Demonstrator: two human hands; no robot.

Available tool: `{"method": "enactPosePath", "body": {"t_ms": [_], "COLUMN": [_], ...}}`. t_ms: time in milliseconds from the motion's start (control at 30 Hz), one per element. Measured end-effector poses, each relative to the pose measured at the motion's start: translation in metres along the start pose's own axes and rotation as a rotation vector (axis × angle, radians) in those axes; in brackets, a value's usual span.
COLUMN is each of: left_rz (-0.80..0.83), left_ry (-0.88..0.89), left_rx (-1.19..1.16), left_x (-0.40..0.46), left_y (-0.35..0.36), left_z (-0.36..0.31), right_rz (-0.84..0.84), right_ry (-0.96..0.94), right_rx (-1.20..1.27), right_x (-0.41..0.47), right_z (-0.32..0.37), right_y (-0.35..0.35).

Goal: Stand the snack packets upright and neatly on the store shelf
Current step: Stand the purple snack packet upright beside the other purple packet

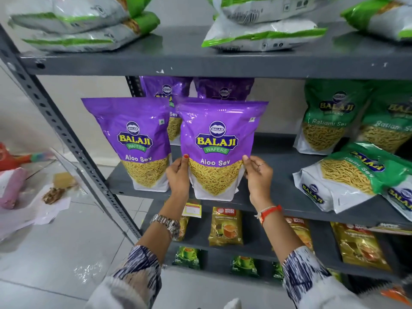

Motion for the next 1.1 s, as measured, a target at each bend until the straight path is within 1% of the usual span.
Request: {"method": "enactPosePath", "body": {"t_ms": [167, 433, 567, 633, 733, 767, 833, 867, 900, 933, 967, 1000, 1033, 1067, 1100], "left_rz": [-0.036, -0.068, -0.084, -0.157, -0.282, -0.338, -0.460, -0.470, -0.428, -0.336, -0.211, -0.077, 0.051, 0.163, 0.260], "left_ry": [-0.077, -0.003, 0.015, 0.045, 0.202, 0.254, 0.334, 0.343, 0.340, 0.340, 0.367, 0.435, 0.511, 0.550, 0.542], "left_rx": [-0.003, 0.010, -0.032, -0.078, -0.075, -0.050, 0.043, 0.082, 0.082, 0.055, 0.032, 0.051, 0.106, 0.181, 0.255], "left_x": [0.011, 0.030, 0.023, 0.011, -0.018, -0.032, -0.056, -0.067, -0.077, -0.087, -0.094, -0.105, -0.114, -0.116, -0.115], "left_y": [-0.008, -0.011, -0.012, -0.015, -0.017, -0.016, -0.009, 0.002, 0.021, 0.045, 0.071, 0.104, 0.137, 0.169, 0.201], "left_z": [0.020, 0.024, 0.026, 0.026, 0.018, 0.016, 0.015, 0.018, 0.023, 0.025, 0.024, 0.015, 0.006, 0.002, 0.004], "right_rz": [0.013, 0.028, 0.085, 0.115, 0.119, 0.091, -0.017, -0.098, -0.192, -0.289, -0.390, -0.495, -0.594, -0.680, -0.755], "right_ry": [0.048, 0.058, 0.071, 0.035, -0.031, -0.055, -0.112, -0.147, -0.187, -0.229, -0.261, -0.278, -0.275, -0.247, -0.196], "right_rx": [0.014, 0.056, 0.023, -0.011, -0.037, -0.037, -0.011, -0.013, -0.025, -0.040, -0.054, -0.078, -0.119, -0.177, -0.238], "right_x": [0.004, 0.004, 0.000, -0.001, -0.004, -0.004, -0.003, -0.003, -0.003, -0.003, -0.005, -0.005, -0.006, -0.007, -0.006], "right_z": [-0.014, -0.015, -0.020, -0.015, -0.003, 0.004, 0.021, 0.032, 0.044, 0.055, 0.062, 0.069, 0.072, 0.071, 0.067], "right_y": [0.013, 0.026, 0.023, 0.023, 0.012, 0.001, -0.031, -0.054, -0.079, -0.106, -0.133, -0.163, -0.191, -0.216, -0.240]}}
Point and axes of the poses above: each hand's wrist, its own x-axis towards the middle knuckle, its own y-axis out of the palm, z = x × y, the point moved 10 cm from there along x, towards the middle knuckle, and after that the axes turned 1 degree about z, right-handed, at the moved point
